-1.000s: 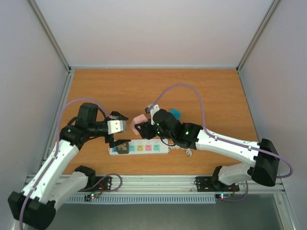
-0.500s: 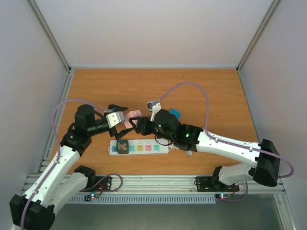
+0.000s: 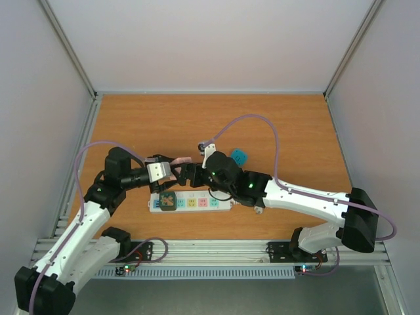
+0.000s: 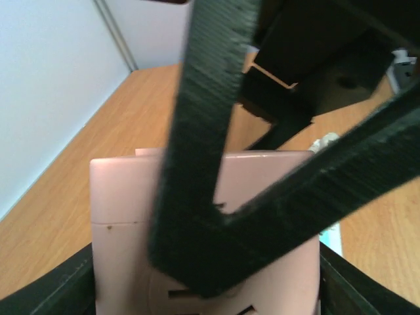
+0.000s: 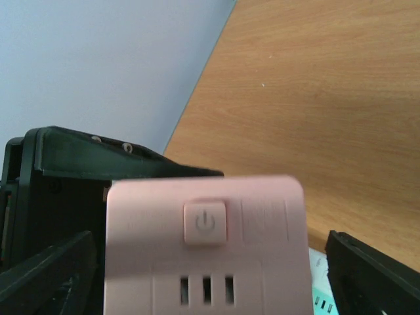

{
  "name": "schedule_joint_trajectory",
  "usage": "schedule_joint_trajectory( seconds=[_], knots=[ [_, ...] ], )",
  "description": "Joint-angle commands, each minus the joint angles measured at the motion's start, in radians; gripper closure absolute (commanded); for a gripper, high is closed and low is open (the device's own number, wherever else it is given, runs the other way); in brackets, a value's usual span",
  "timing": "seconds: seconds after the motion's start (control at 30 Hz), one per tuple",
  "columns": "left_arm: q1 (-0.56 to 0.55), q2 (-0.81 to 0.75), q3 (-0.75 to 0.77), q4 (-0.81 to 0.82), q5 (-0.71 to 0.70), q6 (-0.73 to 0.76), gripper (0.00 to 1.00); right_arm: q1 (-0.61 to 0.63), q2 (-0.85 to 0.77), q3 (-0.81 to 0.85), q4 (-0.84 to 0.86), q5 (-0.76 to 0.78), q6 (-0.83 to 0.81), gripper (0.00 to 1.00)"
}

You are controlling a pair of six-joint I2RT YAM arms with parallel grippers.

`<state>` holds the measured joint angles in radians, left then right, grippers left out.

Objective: Insert the plug

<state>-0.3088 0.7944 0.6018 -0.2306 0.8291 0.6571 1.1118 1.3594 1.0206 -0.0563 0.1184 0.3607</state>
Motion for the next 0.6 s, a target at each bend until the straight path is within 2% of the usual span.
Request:
schedule_joint_trajectory(
  seconds=[0.0,0.07,0.1,0.17,0.33,0.57],
  knots=[
    [-0.003,-0.03,0.008,-0.024,0.092,0.085,0.62,0.006,-0.067,-0.023,0.047,0.012,-0.041,0.01],
    [-0.003,-0.03,0.019,-0.055,0.106,0.103,0.63,0.006,-0.117,-0.048,0.035,0.114,-0.013,0.02],
    [-0.003,-0.029,0.027,-0.064,0.11,0.11,0.63,0.006,-0.128,-0.034,-0.012,0.227,0.029,0.01],
    [-0.003,-0.025,0.038,-0.076,0.112,0.114,0.62,0.006,-0.119,0.021,-0.146,0.3,0.075,0.02],
    [-0.003,-0.009,0.055,-0.079,0.113,0.12,0.62,0.006,-0.055,0.052,-0.176,0.063,-0.01,0.01],
    [-0.004,0.016,0.053,-0.056,0.084,0.114,0.61,0.019,0.007,0.094,-0.198,0.006,0.014,0.01]
  ],
)
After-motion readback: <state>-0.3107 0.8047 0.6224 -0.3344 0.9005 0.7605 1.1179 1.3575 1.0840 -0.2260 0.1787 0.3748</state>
